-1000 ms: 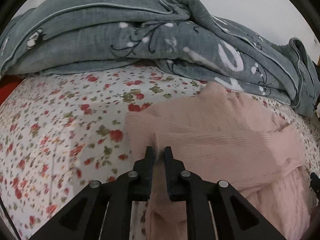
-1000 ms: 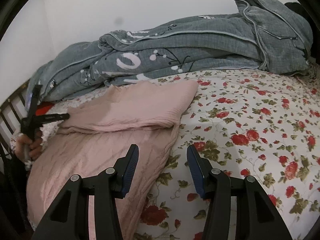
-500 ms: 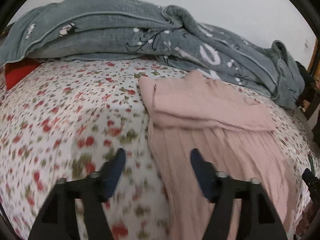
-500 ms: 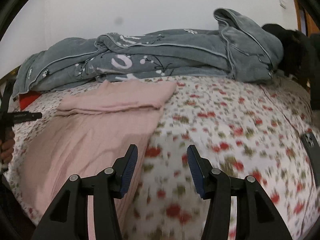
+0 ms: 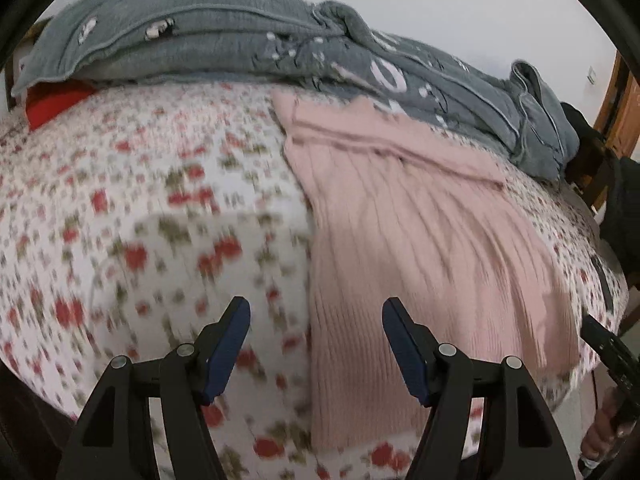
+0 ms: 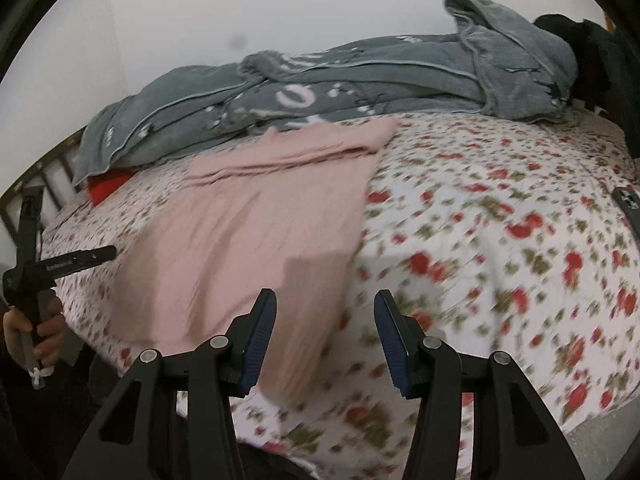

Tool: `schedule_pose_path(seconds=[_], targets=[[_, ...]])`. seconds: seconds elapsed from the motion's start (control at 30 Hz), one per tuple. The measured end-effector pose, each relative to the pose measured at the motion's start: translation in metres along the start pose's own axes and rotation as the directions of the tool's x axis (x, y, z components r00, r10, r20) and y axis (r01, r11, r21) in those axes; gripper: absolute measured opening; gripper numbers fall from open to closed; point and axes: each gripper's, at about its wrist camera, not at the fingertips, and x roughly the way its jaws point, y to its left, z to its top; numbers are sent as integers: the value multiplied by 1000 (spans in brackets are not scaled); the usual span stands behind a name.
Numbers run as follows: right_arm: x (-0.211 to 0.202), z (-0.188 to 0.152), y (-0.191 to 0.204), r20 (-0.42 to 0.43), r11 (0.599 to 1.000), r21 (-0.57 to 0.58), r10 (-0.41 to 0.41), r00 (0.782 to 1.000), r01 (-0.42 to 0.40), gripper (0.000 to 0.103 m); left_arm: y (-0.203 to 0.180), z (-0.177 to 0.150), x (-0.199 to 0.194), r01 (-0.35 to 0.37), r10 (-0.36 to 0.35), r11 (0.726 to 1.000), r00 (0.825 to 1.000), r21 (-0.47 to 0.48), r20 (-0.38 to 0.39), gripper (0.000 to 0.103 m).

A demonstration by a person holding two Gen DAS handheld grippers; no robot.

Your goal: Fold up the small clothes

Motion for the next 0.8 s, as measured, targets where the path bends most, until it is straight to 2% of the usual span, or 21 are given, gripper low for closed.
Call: schedule_pose_path(seconds=[0.23, 0.3, 0.37, 0.4, 0.47, 0.5, 0.53, 0.6, 0.67, 0.73, 0.8], targets=[[23, -27, 22, -54, 999, -27, 21, 998, -22, 50, -9, -39, 10, -9, 10, 1000, 999, 29, -39, 67], [27, -30, 22, -56, 1000, -28, 12, 998, -14, 45, -14, -45, 13, -24, 26, 999, 999, 42, -36, 66], [32, -32, 22, -60, 1000, -21, 1, 998, -2, 30, -19, -48, 14, -28, 29, 998, 999, 49, -30, 66], [33, -32, 21, -61, 1000, -15, -6, 998, 5, 26, -21, -49, 14, -35, 36, 998, 999, 53, -23, 66], [34, -32, 19, -50, 1000, -10, -16, 999, 16, 8, -25, -50, 16, -46, 47, 997, 999, 62, -14, 59], [32, -32, 18, -38, 1000, -9, -19, 999, 19, 7, -27, -51, 15, -43, 43, 997, 999, 71, -5, 46], [31, -32, 18, -28, 1000, -8, -18, 999, 18, 6, -29, -51, 13, -43, 43, 996, 999, 77, 4, 28], [23, -32, 14, 7, 1000, 0, -14, 1000, 14, 5, -29, -49, 9, -33, 32, 995, 999, 90, 13, 9], [11, -30, 8, 57, 1000, 8, -17, 998, 17, 4, -23, -46, 2, -6, 4, 996, 1000, 86, 25, 9], [-6, -28, -5, 117, 999, 36, -2, 993, -2, 4, -13, -44, -11, -24, 19, 996, 998, 82, 64, 8], [-13, -27, -15, 137, 998, 60, -2, 991, -6, 4, 1, -44, -16, 2, -5, 999, 998, 41, 67, 7]])
